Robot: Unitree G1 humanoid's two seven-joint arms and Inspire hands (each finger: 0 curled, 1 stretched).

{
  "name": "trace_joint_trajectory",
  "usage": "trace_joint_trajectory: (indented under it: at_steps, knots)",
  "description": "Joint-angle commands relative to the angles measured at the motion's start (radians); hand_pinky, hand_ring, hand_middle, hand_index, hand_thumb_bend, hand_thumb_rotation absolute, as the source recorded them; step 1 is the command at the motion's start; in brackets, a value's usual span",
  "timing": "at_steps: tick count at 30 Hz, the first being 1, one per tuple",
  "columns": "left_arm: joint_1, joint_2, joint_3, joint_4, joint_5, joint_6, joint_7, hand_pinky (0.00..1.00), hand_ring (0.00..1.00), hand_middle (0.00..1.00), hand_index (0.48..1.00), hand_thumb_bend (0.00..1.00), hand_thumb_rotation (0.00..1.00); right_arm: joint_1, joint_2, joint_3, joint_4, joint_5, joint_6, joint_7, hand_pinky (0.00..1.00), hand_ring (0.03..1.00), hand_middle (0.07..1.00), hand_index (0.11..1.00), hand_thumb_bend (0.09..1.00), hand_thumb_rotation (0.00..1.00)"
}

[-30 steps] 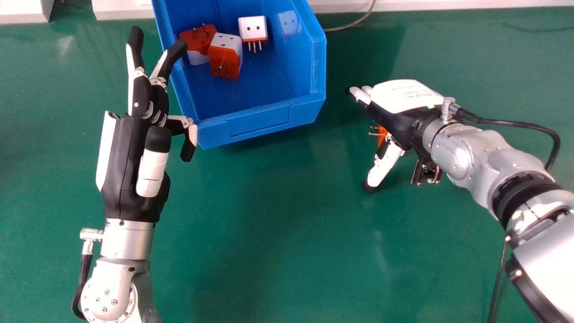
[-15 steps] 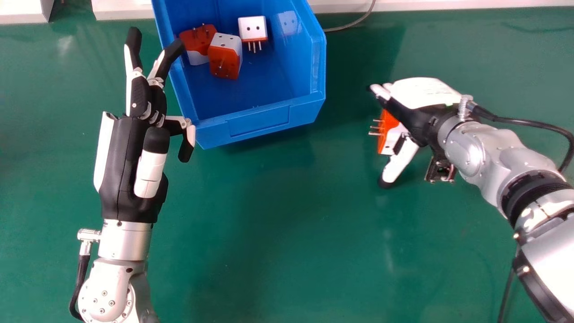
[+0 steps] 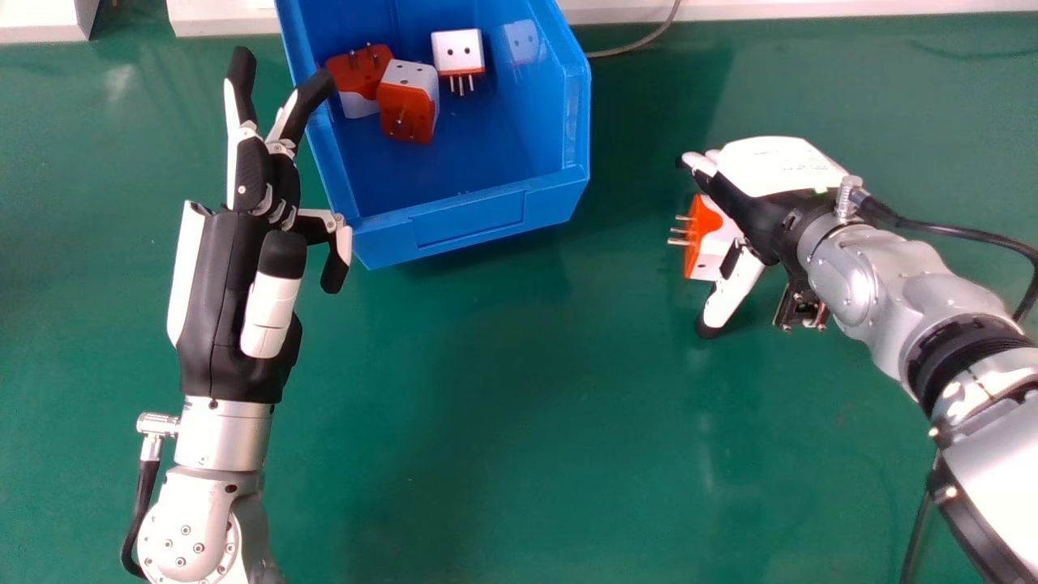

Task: Pick all objects and put in blue box

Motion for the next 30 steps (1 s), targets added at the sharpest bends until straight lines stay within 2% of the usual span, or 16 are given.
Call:
trace_joint_trajectory:
  at_steps: [1,6,16,20,26,30]
  knots:
    - [-0.004,0.008,-0.003,-0.017,0.006,-0.002,0.003,0.00,1.00,0.93,0.763,1.00,0.91,-0.012,-0.026,0.001,-0.002,0.001,0.002,-0.026,0.74,0.871,0.924,0.922,0.955,0.14]
    - [-0.005,0.007,-0.005,-0.018,0.009,0.000,0.006,0.00,1.00,0.93,0.761,1.00,0.91,-0.020,-0.029,-0.001,0.000,0.001,0.003,-0.017,0.71,0.838,0.896,0.899,0.943,0.13]
    - [0.007,0.006,-0.005,-0.029,0.008,-0.004,0.010,0.00,1.00,0.93,0.757,1.00,0.91,-0.033,-0.010,-0.004,0.003,0.004,0.015,-0.006,0.71,0.841,0.887,0.877,0.932,0.12]
    - [0.017,0.007,-0.005,-0.041,-0.003,-0.002,0.003,0.00,1.00,0.93,0.756,1.00,0.91,-0.038,-0.003,0.001,0.003,-0.001,0.020,-0.009,0.72,0.846,0.886,0.874,0.929,0.11]
    - [0.031,0.002,-0.004,-0.057,-0.013,-0.003,-0.004,0.00,1.00,0.93,0.755,1.00,0.91,-0.050,-0.004,0.005,0.004,-0.006,0.029,-0.007,0.73,0.850,0.878,0.867,0.923,0.10]
    - [0.036,0.001,-0.003,-0.062,-0.012,-0.002,-0.002,0.00,1.00,0.93,0.753,1.00,0.91,-0.051,-0.003,0.004,0.004,-0.005,0.031,-0.018,0.70,0.819,0.851,0.846,0.917,0.08]
